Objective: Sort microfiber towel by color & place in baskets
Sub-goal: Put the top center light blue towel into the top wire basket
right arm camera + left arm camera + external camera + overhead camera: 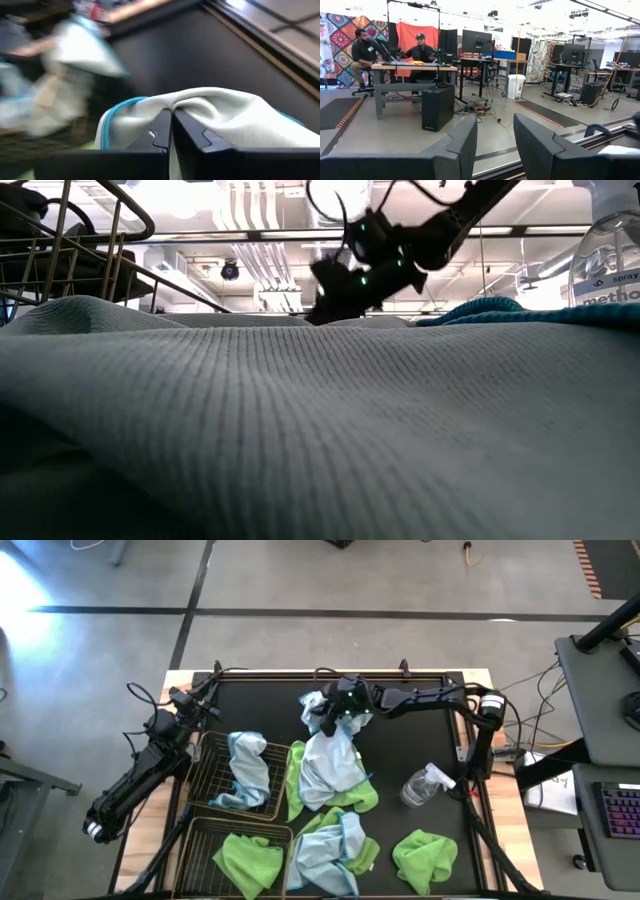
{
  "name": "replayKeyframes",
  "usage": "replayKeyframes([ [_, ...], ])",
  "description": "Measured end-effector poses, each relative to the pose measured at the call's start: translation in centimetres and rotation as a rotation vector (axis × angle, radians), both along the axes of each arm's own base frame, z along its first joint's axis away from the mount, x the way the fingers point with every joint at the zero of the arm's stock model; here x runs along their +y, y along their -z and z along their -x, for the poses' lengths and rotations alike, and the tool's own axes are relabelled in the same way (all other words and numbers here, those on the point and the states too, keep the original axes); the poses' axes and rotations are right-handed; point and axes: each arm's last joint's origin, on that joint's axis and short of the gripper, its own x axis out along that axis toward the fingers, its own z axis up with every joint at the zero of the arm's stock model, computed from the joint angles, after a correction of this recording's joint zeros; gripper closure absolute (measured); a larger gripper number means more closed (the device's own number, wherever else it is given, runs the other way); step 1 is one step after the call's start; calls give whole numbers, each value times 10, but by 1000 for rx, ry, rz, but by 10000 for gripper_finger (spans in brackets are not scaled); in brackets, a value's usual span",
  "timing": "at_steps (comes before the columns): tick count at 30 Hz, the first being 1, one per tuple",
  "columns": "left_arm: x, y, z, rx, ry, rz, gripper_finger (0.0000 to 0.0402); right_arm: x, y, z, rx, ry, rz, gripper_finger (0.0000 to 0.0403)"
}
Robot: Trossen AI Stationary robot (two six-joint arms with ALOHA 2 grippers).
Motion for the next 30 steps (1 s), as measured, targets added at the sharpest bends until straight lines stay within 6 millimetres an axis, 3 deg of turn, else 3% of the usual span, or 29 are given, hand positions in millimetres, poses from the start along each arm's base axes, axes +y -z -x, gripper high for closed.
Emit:
replayKeyframes([
  [10, 0, 0, 0, 0, 0, 0, 288, 57, -60, -27, -170, -197, 62, 394],
  [16, 0, 0, 0, 0, 0, 0, 288, 83, -110, -41, -313, -262, 102, 394],
  [23, 0, 0, 0, 0, -1, 0, 288, 99, -169, -46, -481, -296, 163, 394],
  [30, 0, 0, 0, 0, 0, 0, 288, 105, -210, -42, -597, -293, 138, 394],
])
